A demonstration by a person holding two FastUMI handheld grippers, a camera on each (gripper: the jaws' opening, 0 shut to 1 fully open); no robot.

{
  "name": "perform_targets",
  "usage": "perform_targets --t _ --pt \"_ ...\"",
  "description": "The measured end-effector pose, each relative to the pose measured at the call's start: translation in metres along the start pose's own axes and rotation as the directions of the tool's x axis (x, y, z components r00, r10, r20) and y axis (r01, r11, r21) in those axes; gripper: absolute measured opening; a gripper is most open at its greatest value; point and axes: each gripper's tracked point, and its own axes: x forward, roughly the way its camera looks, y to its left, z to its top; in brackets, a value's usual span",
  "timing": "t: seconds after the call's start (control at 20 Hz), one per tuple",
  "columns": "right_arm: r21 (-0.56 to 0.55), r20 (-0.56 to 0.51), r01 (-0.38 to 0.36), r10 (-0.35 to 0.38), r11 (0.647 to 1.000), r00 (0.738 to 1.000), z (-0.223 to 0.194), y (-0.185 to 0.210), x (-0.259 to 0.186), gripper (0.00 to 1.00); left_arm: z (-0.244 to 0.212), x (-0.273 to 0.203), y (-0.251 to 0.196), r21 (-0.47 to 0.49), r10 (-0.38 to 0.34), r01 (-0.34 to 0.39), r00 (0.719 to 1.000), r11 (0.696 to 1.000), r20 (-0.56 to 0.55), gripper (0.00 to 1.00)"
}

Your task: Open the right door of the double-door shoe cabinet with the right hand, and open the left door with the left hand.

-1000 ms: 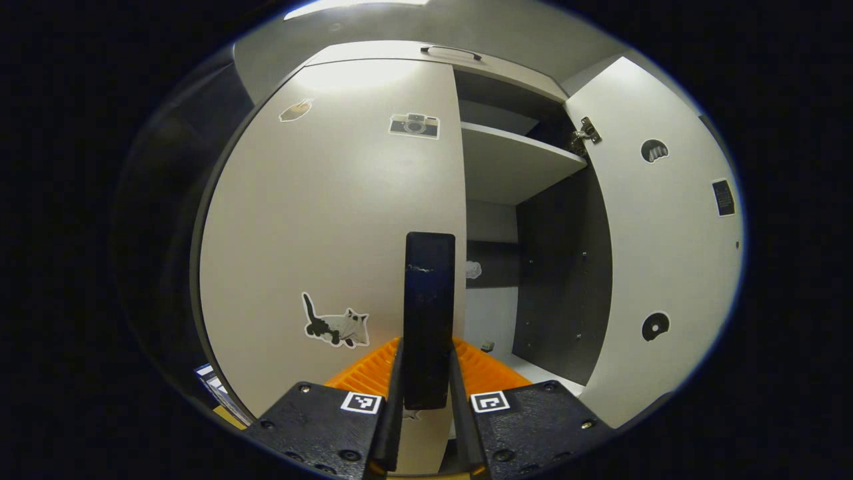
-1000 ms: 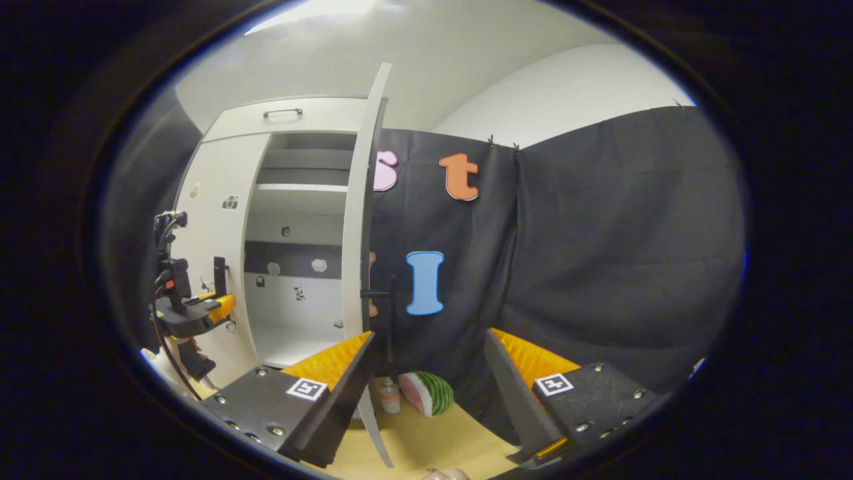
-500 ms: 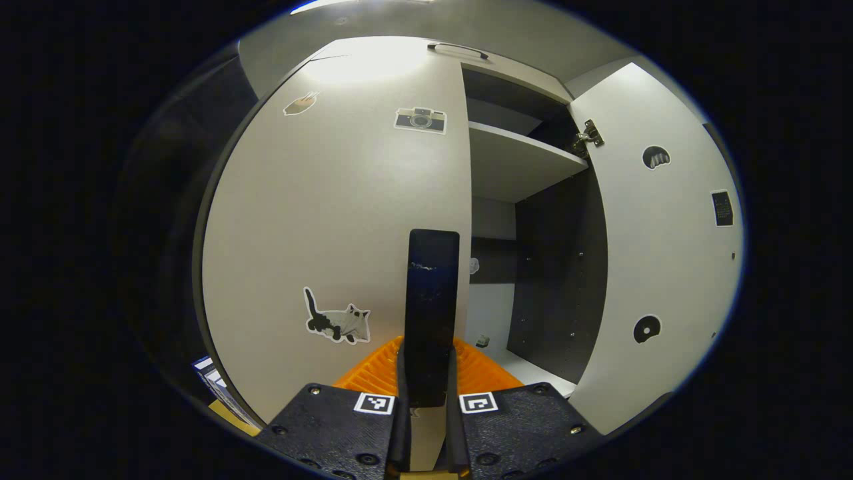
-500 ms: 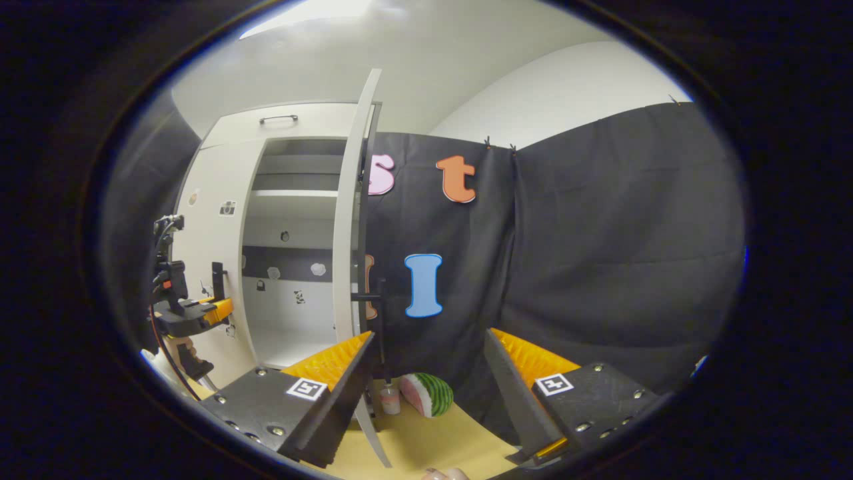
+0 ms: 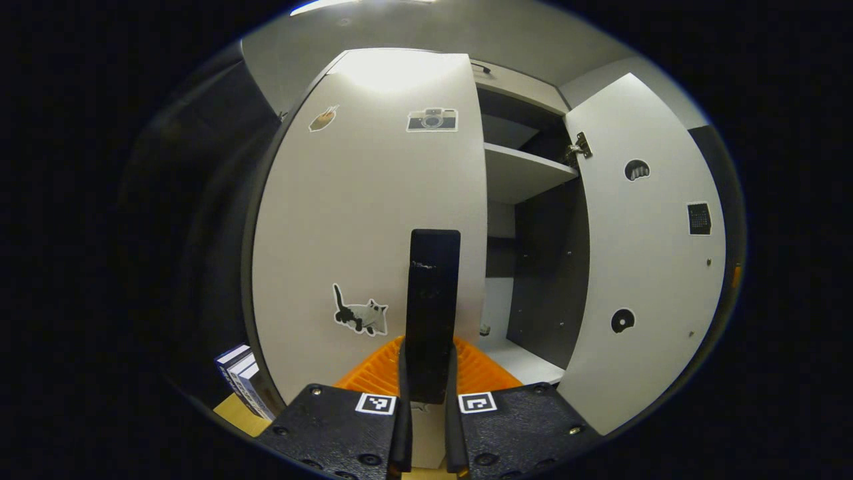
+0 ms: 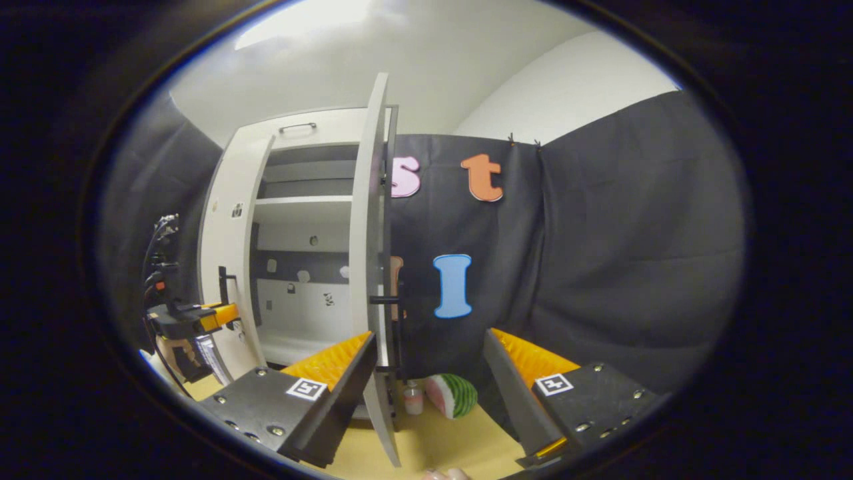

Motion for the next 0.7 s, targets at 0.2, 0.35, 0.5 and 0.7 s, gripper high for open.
perform_targets --t 0.2,0.35,0.5,0.7 --pt "-0.001 0.013 -0.044 0.044 0.999 0.999 0.003 -0.001 0.007 0.98 0.001 -0.014 0.005 -0.006 0.001 -0.001 1.000 1.000 -0.014 0.19" --pt "0.004 0.027 -0.063 0.062 0.998 0.998 0.005 -0.002 0.007 0.98 0.001 -0.025 0.010 -0.006 0.003 -0.003 1.000 1.000 -0.016 0.18" --pt "0.007 0.048 -0.074 0.074 0.997 0.996 0.008 -0.001 0.007 0.98 0.003 -0.039 0.017 -0.008 0.002 -0.003 1.000 1.000 -0.018 0.18" --pt "0.001 0.061 -0.065 0.065 0.998 0.996 0.009 0.001 0.003 0.98 0.006 -0.060 0.032 -0.013 0.006 -0.006 1.000 1.000 -0.022 0.18"
